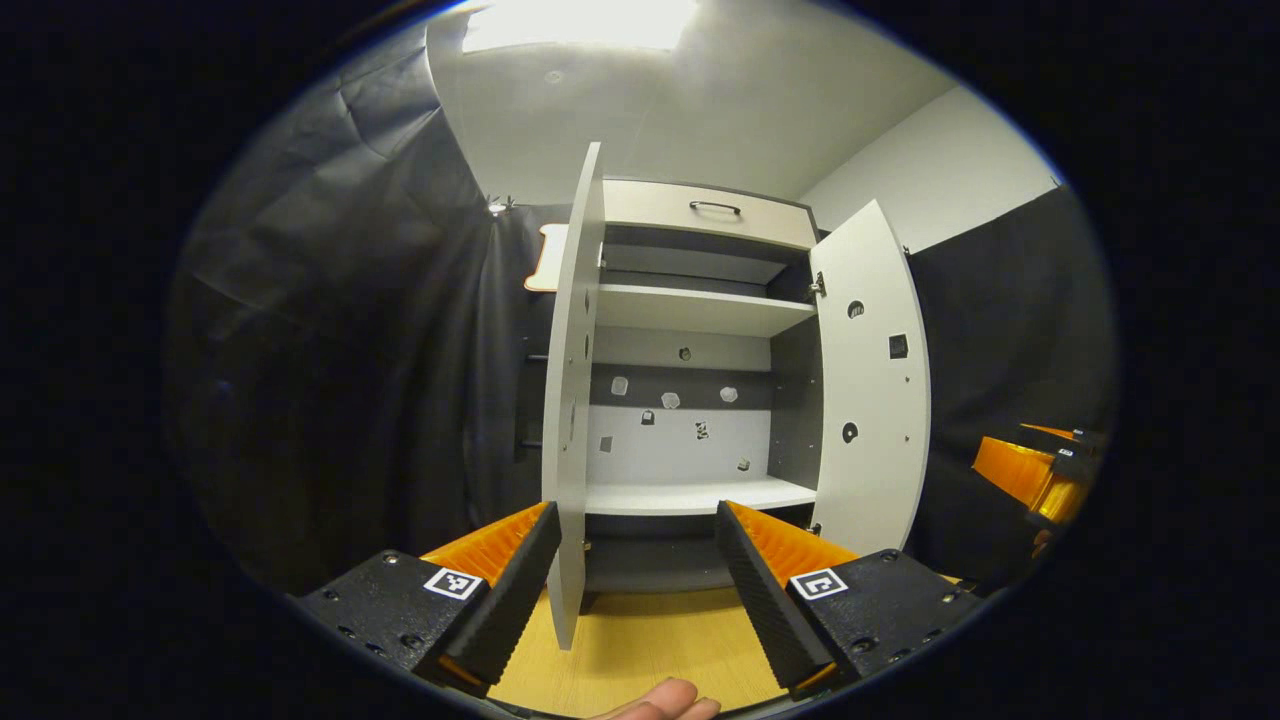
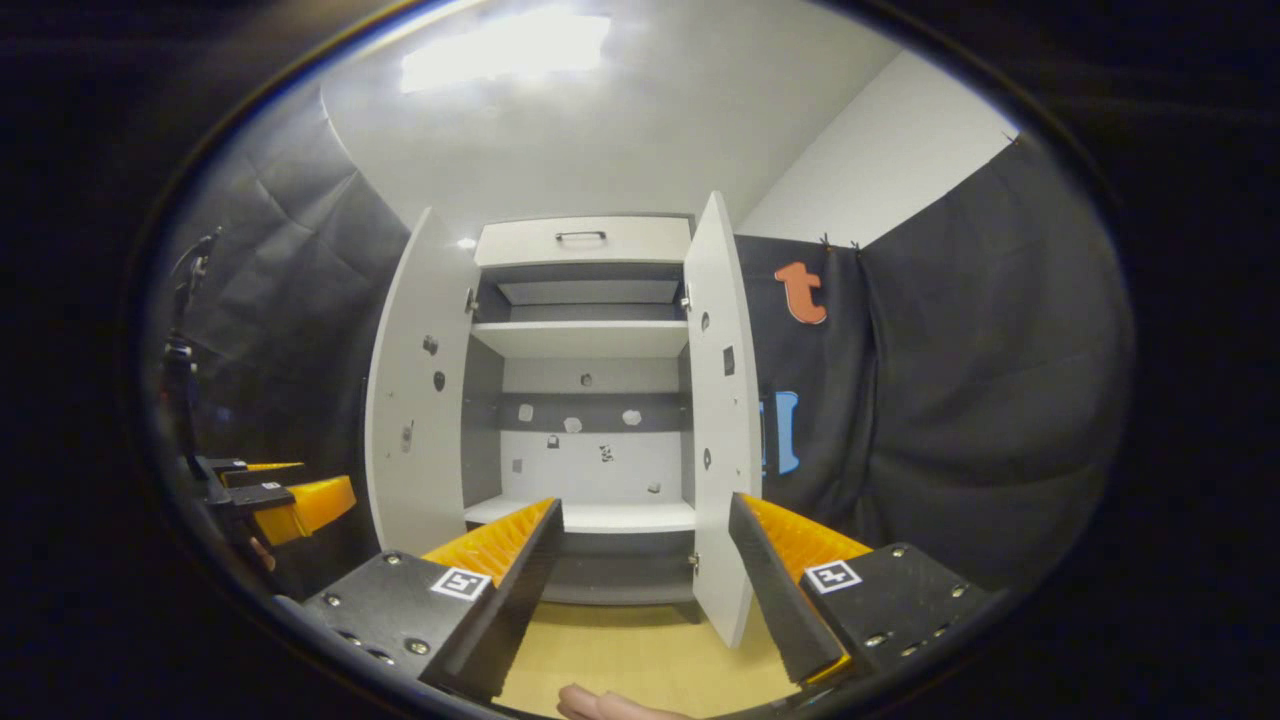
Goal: Open the right door of the double-door shoe cabinet with the right hand, and open the left door with the left hand.
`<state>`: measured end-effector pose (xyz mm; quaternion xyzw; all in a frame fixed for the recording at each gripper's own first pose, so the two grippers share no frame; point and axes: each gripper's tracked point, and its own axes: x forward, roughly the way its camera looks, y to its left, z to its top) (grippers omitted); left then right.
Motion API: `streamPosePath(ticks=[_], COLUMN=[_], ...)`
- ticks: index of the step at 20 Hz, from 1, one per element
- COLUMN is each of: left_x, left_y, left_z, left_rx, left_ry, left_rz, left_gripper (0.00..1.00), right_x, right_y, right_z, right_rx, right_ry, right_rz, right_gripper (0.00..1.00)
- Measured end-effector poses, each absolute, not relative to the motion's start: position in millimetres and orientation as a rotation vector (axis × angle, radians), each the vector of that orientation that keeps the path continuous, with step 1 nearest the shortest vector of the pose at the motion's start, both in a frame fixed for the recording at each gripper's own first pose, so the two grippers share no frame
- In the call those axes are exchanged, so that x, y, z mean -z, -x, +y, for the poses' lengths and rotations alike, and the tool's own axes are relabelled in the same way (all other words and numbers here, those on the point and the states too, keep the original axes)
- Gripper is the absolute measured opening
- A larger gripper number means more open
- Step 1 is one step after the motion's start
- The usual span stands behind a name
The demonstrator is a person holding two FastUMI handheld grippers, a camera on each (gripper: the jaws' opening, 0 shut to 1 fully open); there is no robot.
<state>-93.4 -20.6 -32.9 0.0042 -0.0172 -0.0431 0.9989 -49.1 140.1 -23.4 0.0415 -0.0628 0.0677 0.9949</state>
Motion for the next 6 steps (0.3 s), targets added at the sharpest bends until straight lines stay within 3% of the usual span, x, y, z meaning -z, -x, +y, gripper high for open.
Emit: streamPosePath(ticks=[3,6], left_x=[29.9,28.5], left_y=[94.1,94.5], left_z=[-22.4,-23.5], left_rx=[0.083,0.077], left_ry=[-0.020,-0.016], left_rz=[-0.041,-0.045], left_gripper=[0.93,0.96], right_x=[21.9,23.2], right_y=[49.9,50.8], right_z=[137.9,136.4], right_rx=[-0.136,-0.131], right_ry=[-0.087,-0.096], right_rz=[-0.129,-0.133], right_gripper=[0.98,0.99])
